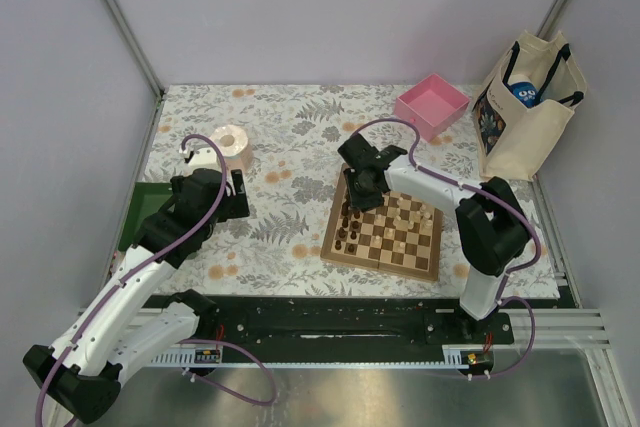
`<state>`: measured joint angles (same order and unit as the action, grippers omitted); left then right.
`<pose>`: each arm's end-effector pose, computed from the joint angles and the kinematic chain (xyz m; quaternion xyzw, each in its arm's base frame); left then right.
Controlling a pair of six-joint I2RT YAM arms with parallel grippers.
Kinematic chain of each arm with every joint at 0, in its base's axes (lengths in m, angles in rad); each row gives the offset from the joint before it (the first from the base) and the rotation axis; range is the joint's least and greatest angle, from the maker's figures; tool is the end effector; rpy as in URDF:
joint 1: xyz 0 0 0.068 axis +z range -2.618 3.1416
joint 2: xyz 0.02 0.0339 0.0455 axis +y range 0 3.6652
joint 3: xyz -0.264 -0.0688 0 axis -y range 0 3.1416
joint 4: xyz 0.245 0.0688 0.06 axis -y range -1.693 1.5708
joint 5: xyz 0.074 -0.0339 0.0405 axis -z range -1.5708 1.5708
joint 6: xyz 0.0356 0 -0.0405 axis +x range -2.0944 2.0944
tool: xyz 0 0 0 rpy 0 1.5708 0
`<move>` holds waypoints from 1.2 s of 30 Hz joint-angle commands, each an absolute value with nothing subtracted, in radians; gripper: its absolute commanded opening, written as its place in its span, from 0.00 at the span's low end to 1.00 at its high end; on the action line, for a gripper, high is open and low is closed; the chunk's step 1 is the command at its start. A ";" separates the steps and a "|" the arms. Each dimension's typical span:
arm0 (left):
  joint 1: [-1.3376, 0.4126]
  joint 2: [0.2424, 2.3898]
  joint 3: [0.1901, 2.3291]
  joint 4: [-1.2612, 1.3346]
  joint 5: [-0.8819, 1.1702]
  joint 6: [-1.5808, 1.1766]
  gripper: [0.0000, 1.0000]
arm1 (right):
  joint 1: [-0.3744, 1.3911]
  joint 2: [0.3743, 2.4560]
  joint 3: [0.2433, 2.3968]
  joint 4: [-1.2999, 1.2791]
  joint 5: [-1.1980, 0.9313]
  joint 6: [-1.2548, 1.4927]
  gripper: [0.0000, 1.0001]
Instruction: Set up the chess pieces on the board
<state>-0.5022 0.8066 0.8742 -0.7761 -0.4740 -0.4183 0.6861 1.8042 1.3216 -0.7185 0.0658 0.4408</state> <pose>0.1463 -0.0618 0.3117 -0.0610 0.8864 0.0107 0.4587 0.2843 0.2297 0.2077 -0.1142 0.9758 0.0708 0.1726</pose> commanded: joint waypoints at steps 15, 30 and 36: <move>-0.497 0.793 0.868 -0.761 -0.463 -0.413 0.99 | 0.650 1.764 1.364 -0.723 0.144 0.437 0.38; -0.497 0.802 0.868 -0.762 -0.468 -0.413 0.99 | 0.640 1.818 1.347 -0.692 0.143 0.446 0.32; -0.495 0.807 0.870 -0.761 -0.466 -0.413 0.99 | 0.641 1.793 1.316 -0.677 0.140 0.436 0.25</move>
